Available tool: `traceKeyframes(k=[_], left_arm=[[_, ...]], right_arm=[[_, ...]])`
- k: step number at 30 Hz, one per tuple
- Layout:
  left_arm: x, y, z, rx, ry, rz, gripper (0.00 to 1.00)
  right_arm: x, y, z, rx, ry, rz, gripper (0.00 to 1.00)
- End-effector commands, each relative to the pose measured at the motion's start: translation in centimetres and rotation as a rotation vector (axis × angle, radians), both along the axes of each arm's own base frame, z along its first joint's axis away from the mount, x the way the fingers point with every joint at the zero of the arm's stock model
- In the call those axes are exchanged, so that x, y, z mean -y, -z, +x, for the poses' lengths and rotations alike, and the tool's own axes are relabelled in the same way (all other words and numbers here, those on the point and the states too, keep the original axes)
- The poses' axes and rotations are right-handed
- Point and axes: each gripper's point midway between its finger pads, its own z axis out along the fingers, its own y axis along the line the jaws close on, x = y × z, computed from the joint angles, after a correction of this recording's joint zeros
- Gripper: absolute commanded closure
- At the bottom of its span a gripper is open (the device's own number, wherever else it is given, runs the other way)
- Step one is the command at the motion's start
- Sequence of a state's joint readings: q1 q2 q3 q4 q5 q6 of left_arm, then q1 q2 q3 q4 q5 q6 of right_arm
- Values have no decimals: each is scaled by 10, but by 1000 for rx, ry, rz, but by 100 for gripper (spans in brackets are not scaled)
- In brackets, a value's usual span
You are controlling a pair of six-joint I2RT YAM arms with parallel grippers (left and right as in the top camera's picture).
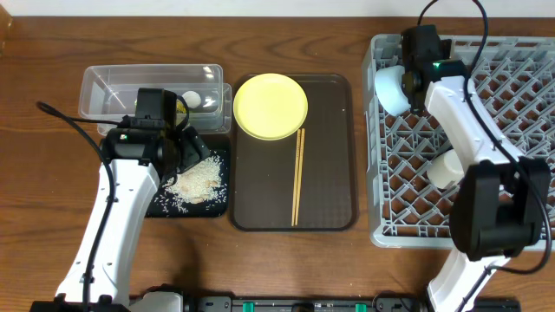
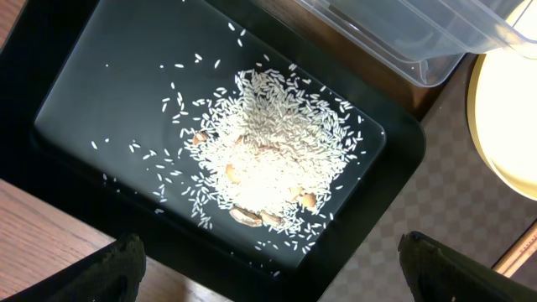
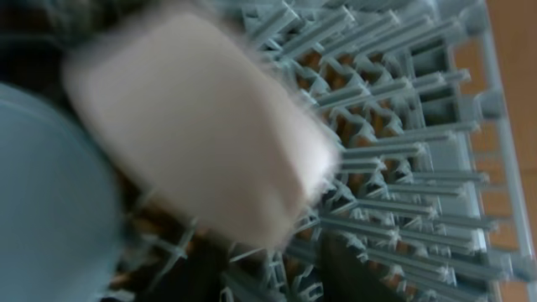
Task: Sort waste into correct bins and load items into the dishwasher rack
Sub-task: 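Return the right gripper to the brown tray above the wooden chopsticks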
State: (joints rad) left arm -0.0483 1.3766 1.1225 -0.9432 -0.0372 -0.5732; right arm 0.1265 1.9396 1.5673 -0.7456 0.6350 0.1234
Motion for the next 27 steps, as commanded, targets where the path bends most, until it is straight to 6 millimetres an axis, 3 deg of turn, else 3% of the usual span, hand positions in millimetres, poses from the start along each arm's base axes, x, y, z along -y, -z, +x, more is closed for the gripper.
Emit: traceKeyframes(k=[1, 4, 6, 8, 11, 17, 22, 27], left_arm=[[-4, -4, 1, 9, -14, 14, 1], [-4, -4, 1, 9, -14, 14, 1], [-4, -4, 1, 9, -14, 14, 1], [-4, -4, 0, 9, -14, 14, 1], [-4, -4, 1, 9, -14, 14, 1], [-4, -4, 1, 9, -14, 14, 1], [-4, -4, 1, 9, -14, 14, 1], [-4, -4, 1, 9, -14, 14, 1]], right_arm=[[-40, -42, 0, 114, -96, 158, 52], [-75, -59, -3, 146, -208, 317, 48], [-116, -68, -11, 138, -331, 482, 48], [-152, -70, -21, 104, -433, 608, 48], [-191, -63, -40, 22, -523, 696, 49], [-241, -9, -83, -203, -549, 693, 56], [-263, 45, -111, -347, -450, 689, 56], [-274, 86, -131, -435, -374, 683, 57]])
